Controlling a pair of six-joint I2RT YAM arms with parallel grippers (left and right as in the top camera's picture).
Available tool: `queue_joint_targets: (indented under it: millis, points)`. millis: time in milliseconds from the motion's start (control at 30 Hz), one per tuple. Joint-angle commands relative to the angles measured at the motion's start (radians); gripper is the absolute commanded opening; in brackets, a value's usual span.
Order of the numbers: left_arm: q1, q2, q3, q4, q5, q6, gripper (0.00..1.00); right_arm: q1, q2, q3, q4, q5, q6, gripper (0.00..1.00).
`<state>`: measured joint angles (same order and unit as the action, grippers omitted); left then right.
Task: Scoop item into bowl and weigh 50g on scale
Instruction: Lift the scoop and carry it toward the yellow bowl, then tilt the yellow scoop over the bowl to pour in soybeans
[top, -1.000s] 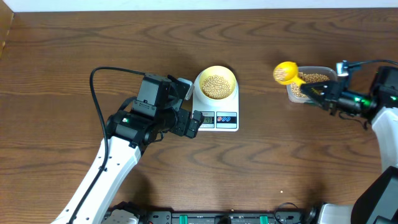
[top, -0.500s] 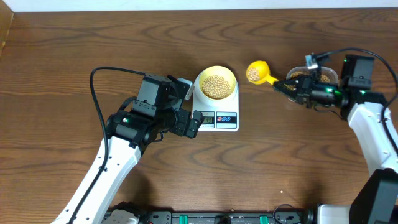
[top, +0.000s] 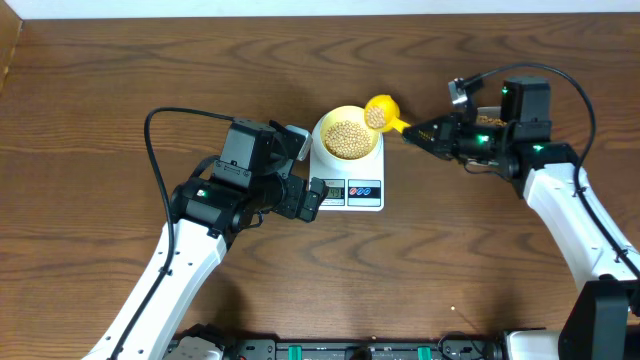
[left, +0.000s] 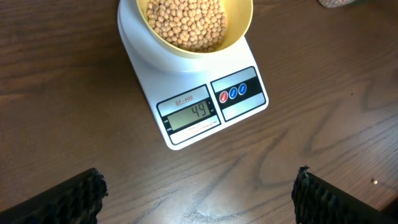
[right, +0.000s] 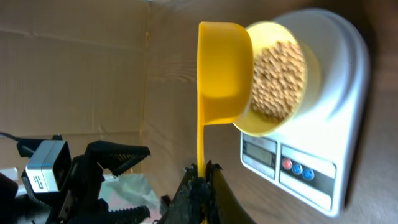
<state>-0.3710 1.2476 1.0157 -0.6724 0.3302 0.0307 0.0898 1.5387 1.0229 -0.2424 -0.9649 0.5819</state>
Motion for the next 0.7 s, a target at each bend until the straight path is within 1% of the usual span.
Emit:
queue_joint_targets:
  millis: [0, 400, 667]
  points:
    - [0.003, 0.0, 0.001, 0.001, -0.008, 0.014, 0.98, 0.034, 0.002, -0.003, 0.045, 0.022, 0.004, 0.02]
    - [0.003, 0.0, 0.001, 0.001, -0.008, 0.014, 0.98, 0.152, 0.002, -0.003, 0.063, 0.232, -0.09, 0.02]
    - [0.003, 0.0, 0.001, 0.001, -0.008, 0.014, 0.98, 0.18, 0.002, -0.002, 0.042, 0.309, -0.13, 0.02]
